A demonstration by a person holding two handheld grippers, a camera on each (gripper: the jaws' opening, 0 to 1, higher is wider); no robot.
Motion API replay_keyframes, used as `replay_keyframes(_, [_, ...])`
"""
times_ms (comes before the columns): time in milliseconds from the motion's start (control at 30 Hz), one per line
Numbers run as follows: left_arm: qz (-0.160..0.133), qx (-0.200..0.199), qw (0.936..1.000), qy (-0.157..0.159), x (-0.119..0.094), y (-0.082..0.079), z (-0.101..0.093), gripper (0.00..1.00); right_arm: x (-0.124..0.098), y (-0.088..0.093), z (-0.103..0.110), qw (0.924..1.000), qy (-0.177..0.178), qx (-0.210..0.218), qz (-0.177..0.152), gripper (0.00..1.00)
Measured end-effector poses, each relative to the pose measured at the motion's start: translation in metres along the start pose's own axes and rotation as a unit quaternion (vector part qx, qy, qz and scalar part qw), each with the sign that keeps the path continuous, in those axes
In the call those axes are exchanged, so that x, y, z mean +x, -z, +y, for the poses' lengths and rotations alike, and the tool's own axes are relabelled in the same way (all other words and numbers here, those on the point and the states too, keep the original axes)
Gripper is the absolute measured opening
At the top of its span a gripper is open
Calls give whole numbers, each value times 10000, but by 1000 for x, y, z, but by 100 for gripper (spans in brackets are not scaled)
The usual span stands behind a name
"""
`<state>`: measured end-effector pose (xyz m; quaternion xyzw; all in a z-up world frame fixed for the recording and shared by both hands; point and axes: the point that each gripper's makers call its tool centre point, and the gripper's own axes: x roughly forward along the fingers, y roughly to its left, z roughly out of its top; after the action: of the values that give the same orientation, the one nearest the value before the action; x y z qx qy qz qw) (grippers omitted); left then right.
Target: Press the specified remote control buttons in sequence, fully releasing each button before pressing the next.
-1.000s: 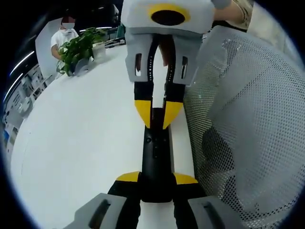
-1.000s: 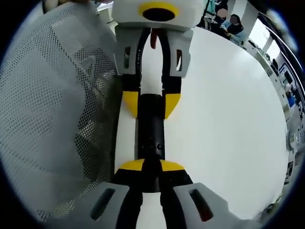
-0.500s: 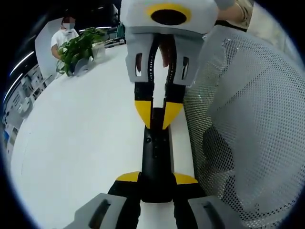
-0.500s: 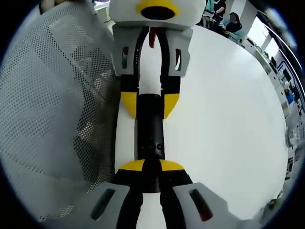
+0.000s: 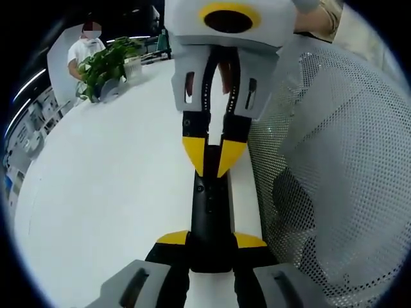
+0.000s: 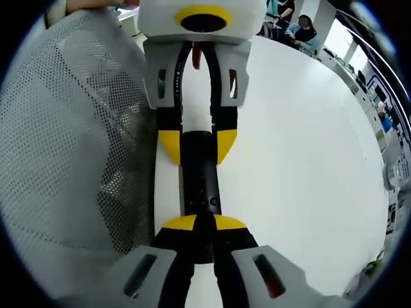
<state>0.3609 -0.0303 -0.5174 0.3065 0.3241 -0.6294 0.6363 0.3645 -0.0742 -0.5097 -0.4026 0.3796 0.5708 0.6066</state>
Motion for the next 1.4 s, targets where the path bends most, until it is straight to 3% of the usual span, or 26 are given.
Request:
replay_keyframes(267, [-4,-5,10000,6,0,0,0,24,1,0,2,9990,20,-350,274,6])
replay_keyframes(733, [1,-6,10000,21,0,0,0,24,1,1,0,9981,-55,-381,477,4])
replay_keyframes(1200, [-43,-26,10000,28,-1,0,0,24,-2,1,0,9998,130,116,-116,2])
replay_keyframes(1300, [-76,-53,10000,36,-1,0,0,25,-1,0,-1,9996,191,45,-207,0])
replay_keyframes(1400, [-87,-55,9999,30,-1,0,0,25,0,0,0,9993,228,-293,-40,0])
